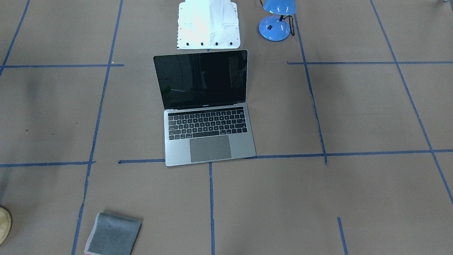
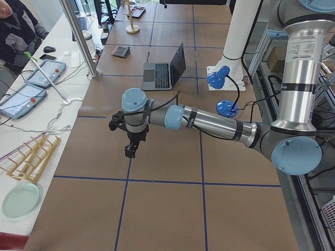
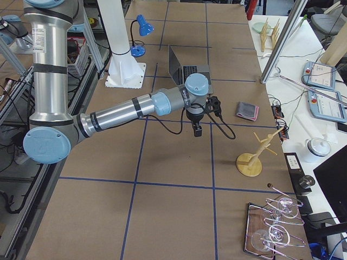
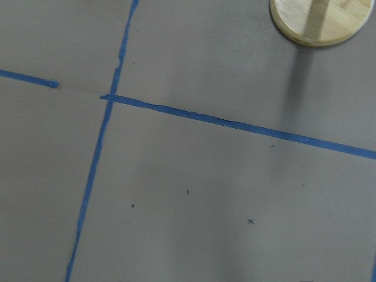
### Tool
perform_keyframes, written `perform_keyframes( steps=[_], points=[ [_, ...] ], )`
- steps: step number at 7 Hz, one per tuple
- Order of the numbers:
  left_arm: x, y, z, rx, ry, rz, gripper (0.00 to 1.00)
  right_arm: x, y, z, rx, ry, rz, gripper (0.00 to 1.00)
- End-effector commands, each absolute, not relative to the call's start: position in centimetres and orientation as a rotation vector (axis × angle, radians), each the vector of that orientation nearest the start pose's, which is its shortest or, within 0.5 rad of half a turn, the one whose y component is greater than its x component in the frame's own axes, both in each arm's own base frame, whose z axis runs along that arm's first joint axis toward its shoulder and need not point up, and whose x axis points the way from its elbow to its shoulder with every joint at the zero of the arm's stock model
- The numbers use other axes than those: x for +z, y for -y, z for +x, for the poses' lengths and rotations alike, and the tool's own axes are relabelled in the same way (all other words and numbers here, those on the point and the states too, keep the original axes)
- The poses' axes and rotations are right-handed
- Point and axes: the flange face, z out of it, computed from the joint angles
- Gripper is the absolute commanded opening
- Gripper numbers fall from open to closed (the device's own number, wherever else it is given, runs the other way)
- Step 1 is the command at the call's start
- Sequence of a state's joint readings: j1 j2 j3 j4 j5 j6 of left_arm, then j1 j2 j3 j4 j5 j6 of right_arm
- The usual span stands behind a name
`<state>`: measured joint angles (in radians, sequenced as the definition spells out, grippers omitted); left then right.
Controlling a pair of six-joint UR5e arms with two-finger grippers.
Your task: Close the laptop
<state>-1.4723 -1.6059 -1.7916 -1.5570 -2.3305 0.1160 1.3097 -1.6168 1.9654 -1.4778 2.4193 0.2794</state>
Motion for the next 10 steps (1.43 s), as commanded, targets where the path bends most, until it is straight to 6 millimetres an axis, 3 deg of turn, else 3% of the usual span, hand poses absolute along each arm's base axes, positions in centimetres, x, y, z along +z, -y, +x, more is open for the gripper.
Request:
perform_keyframes(
  steps=[1, 2, 4, 6, 8, 9, 10],
  points=[
    [51.5, 51.4, 2.7, 0.234, -0.820, 0.255, 1.00, 44.7, 44.5, -12.3, -0.071, 1.025, 0.219, 0.99],
    [50.7, 50.9, 6.5, 0.254, -0.849, 0.271, 1.00, 43.9, 42.8, -16.1, -0.012, 1.072, 0.239, 0.99],
    [49.9, 47.5, 14.6, 0.319, -0.949, 0.300, 1.00, 43.3, 39.0, -23.9, 0.018, 1.115, 0.223, 0.99],
    [47.3, 44.2, 22.2, 0.267, -1.086, 0.232, 1.00, 41.8, 35.8, -27.6, 0.018, 1.211, 0.197, 0.94],
    [42.5, 40.7, 29.5, 0.256, -1.255, 0.159, 0.99, 40.7, 33.2, -30.0, -0.015, 1.265, 0.205, 0.78],
    [39.1, 38.5, 35.0, 0.371, -1.318, 0.144, 0.99, 40.6, 30.5, -31.3, -0.045, 1.264, 0.212, 0.73],
    [37.1, 36.7, 38.1, 0.430, -1.349, 0.129, 0.94, 40.2, 28.5, -31.6, -0.079, 1.268, 0.194, 0.59]
  ],
)
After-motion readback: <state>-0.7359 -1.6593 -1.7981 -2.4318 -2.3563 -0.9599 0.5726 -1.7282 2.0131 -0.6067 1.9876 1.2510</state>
